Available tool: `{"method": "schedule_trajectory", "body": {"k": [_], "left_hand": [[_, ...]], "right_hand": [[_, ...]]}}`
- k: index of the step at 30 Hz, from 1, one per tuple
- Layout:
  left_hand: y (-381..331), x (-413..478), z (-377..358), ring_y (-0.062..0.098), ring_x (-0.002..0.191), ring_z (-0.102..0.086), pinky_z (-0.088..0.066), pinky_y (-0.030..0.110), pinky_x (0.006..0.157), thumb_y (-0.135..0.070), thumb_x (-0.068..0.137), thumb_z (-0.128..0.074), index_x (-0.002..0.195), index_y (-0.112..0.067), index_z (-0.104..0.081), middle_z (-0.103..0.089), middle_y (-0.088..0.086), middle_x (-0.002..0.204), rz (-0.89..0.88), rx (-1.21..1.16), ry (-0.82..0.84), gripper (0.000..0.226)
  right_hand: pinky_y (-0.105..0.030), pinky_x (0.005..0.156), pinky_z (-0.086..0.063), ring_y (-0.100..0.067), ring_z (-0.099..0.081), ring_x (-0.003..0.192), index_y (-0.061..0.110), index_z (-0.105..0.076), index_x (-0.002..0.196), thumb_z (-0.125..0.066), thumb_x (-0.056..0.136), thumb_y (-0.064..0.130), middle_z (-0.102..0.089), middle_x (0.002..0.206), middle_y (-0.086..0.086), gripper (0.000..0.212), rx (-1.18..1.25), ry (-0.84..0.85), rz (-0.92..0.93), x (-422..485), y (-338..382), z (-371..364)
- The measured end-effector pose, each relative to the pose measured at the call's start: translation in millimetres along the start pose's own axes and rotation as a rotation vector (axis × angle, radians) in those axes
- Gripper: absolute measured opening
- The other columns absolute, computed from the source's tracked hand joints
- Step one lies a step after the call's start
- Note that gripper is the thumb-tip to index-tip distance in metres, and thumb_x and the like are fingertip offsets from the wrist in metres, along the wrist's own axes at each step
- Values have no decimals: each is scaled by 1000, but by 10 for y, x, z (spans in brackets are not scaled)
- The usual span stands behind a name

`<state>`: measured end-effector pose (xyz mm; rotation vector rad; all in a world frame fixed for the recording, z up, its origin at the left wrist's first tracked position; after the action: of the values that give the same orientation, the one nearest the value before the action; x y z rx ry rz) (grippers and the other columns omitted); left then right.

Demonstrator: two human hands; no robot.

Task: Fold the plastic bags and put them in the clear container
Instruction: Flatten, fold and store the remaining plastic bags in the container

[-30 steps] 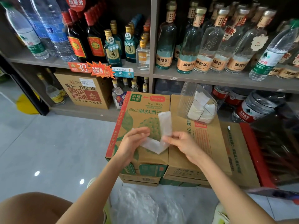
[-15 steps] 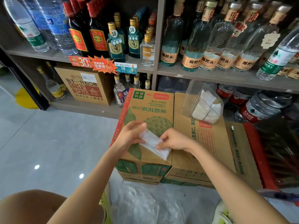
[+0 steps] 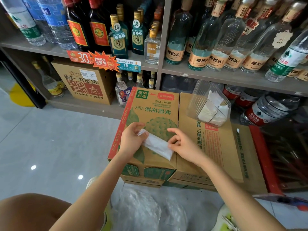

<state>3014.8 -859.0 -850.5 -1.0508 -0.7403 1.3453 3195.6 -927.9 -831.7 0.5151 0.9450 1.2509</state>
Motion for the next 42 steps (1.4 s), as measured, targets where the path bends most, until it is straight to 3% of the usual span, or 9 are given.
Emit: {"method": "schedule_trajectory", "body": {"k": [8,14,17,20,25,30,35,37,42], "left_hand": [[-39,15,92,18,92,-60,-41,24,71,-15,87,-67,117,-14,-65,-67,1,101,-202,378,-2,30],[5,23,173,20,97,-54,-44,36,88,-25,85,-69,113,-16,-66,-59,-2,101,-239,427,-59,30],[-34,-123,185,29,114,-53,-41,43,100,-29,90,-51,115,-11,-67,-62,8,120,-574,578,-132,35],[34,-297,-18,27,138,-38,-16,37,118,-33,97,-38,132,-11,-57,-49,8,143,-831,765,158,46],[271,-388,-178,25,142,-28,-9,32,117,-47,104,-14,145,-9,-39,-38,6,150,-764,906,319,61],[286,-381,-199,24,141,-30,-11,32,117,-45,104,-18,144,-8,-41,-40,6,149,-750,929,296,60],[279,-394,-199,26,145,-22,-6,33,118,-51,103,-15,148,-10,-35,-29,5,154,-730,902,267,65],[207,-430,-201,29,144,-24,-10,40,118,-51,103,-15,146,-8,-39,-31,8,153,-775,952,232,65],[155,-519,-341,24,141,-31,-16,40,115,-51,103,-14,143,-6,-42,-41,8,149,-826,1020,317,67]], "right_hand": [[-22,59,-40,-4,-49,66,29,-26,147,-56,93,12,-55,95,9,64,-298,-23,100,76,99,-123],[-36,73,-52,-14,-58,80,26,-25,148,-57,90,10,-58,94,6,68,-362,6,80,131,121,-133],[-37,76,-52,-14,-59,83,25,-26,149,-56,89,8,-58,92,7,69,-358,18,89,148,117,-135],[-37,75,-52,-13,-59,82,26,-28,148,-56,89,8,-59,89,8,67,-353,10,107,159,110,-136],[-31,71,-47,-6,-52,71,26,-42,141,-55,91,14,-55,91,13,53,-285,-20,105,120,76,-108],[-33,79,-53,-19,-63,100,13,-67,116,-43,94,27,-68,111,0,36,-587,-548,396,-136,48,-127],[-46,112,-32,-21,-49,130,13,-58,130,-16,102,36,-55,136,-1,56,-828,-352,310,-172,-243,-446],[-46,112,-18,-21,-42,135,12,-53,135,-4,103,38,-49,142,-1,64,-846,-308,259,-155,-298,-455],[-45,108,-18,-20,-43,135,12,-54,133,-9,103,35,-50,142,-1,59,-854,-288,227,-174,-284,-448]]}}
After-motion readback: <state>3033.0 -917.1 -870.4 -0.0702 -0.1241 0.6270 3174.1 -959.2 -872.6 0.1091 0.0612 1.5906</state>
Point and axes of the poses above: each hand's wrist, its own x-axis towards the middle knuckle, its own z-axis out of the back of the hand, y = z × x, the point moved 3 cm from there along x, towards the middle knuckle
